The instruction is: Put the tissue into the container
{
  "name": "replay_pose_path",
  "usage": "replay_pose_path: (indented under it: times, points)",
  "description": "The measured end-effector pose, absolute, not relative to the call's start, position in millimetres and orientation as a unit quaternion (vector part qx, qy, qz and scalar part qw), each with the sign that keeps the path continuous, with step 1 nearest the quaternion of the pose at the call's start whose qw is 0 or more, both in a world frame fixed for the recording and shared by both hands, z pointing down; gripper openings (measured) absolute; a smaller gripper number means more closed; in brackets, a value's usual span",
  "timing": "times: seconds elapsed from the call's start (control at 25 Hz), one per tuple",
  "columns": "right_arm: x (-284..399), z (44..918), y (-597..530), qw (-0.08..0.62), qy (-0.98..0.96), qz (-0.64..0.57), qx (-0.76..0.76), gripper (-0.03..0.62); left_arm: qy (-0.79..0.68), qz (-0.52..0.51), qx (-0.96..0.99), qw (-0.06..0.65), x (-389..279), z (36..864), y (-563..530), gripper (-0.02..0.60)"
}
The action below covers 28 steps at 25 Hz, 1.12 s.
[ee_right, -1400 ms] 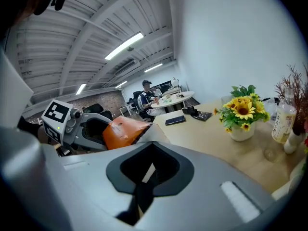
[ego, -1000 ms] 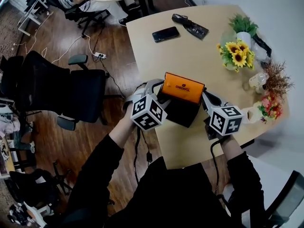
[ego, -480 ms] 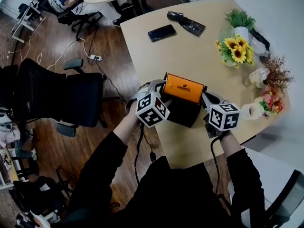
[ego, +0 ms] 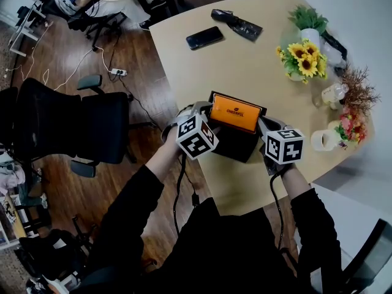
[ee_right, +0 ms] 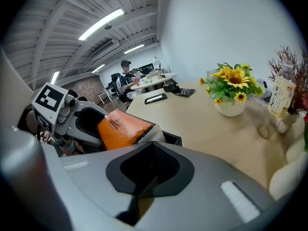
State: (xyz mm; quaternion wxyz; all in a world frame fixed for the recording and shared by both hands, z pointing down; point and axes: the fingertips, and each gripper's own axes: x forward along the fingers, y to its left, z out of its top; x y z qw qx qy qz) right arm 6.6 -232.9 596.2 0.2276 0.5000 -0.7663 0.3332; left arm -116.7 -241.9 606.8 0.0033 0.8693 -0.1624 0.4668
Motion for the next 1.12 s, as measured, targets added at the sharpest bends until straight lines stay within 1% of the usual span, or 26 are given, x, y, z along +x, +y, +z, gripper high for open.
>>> replay_pose_path:
  times: [0.16,0.36,0.56,0.64,0.76,0.84,1.0,1.12]
  points:
    - [7,603,-232,0.275,-0.756,0.317,0.501,-0.002,-0.148,0.486,0.861,-0.006,-116,612,-245,0.259]
    - [7,614,-227,0.36,-0.746,0.285,0.483,-0.002,-0.124,0.531,0.838,-0.034,-112,612,-245,0.26]
    - [6,615,-226,0.403,-0.738,0.261,0.473,-0.002,-0.125,0.565,0.814,-0.047,-113,612,-245,0.261]
    - [5,614,-227,0.427,-0.736,0.236,0.47,-0.002,-0.13,0.583,0.799,-0.069,-114,612,-246,0.262]
    - [2,607,-233,0.457,-0.732,0.188,0.469,0.0,-0.133,0.615,0.767,-0.127,-112,613,-247,0.262]
    - [0,604,-236,0.459,-0.733,0.175,0.471,0.0,-0.141,0.621,0.759,-0.135,-112,613,-248,0.264]
    - [3,602,-238,0.44,-0.737,0.187,0.478,0.0,-0.162,0.62,0.756,-0.135,-123,610,-251,0.27]
    - [8,600,-236,0.428,-0.738,0.192,0.485,0.0,-0.185,0.582,0.784,-0.109,-123,600,-250,0.27]
